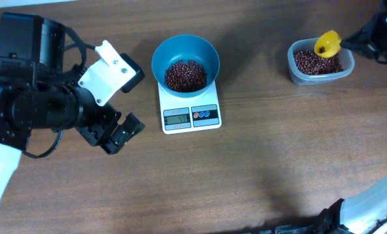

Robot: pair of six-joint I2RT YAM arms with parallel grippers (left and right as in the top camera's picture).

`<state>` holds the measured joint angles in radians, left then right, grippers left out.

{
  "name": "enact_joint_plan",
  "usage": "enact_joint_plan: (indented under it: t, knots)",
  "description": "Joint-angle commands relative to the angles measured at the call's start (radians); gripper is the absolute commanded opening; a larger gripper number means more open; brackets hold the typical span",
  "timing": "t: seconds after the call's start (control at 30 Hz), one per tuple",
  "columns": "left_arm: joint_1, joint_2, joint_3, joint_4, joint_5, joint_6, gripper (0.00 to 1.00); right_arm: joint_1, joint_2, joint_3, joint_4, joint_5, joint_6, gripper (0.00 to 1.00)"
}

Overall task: Scoop item into bowl and weigh 50g on scale
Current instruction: 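Lift the refilled scoop and carry it over the blue bowl, then tilt the scoop with the right gripper to pour beans into the bowl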

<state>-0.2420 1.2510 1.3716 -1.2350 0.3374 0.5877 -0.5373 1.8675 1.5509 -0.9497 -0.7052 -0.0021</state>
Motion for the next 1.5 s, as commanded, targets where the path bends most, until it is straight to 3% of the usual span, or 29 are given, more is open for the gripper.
enact_joint_plan:
  t: [0.0, 0.47, 0.77, 0.8, 0.87, 1.0, 1.13, 1.47]
  knots:
    - [-0.002, -0.003, 0.000, 0.000, 0.014, 0.019, 0.99, 0.016, -0.028, -0.007, 0.016, -0.217, -0.027, 0.04]
    - [-0.002, -0.003, 0.000, 0.000, 0.014, 0.019, 0.99, 0.373, -0.028, -0.007, 0.431, -0.405, -0.016, 0.04]
    - [-0.002, -0.003, 0.000, 0.000, 0.014, 0.019, 0.99, 0.519, -0.028, -0.007, 0.546, -0.418, -0.017, 0.04]
    - [-0.002, -0.003, 0.000, 0.000, 0.014, 0.019, 0.99, 0.525, -0.028, -0.007, 0.547, -0.417, -0.026, 0.04]
    - [-0.002, -0.003, 0.000, 0.000, 0.014, 0.019, 0.99, 0.544, -0.028, -0.007, 0.547, -0.417, -0.181, 0.04]
    - [-0.002, -0.003, 0.000, 0.000, 0.014, 0.019, 0.99, 0.544, -0.028, -0.007, 0.546, -0.521, -0.211, 0.04]
    - [-0.002, -0.003, 0.000, 0.000, 0.014, 0.019, 0.99, 0.547, -0.028, -0.008, 0.366, -0.510, -0.327, 0.04]
    - [-0.002, -0.003, 0.000, 0.000, 0.014, 0.019, 0.99, 0.627, -0.042, -0.008, 0.296, -0.318, -0.387, 0.04]
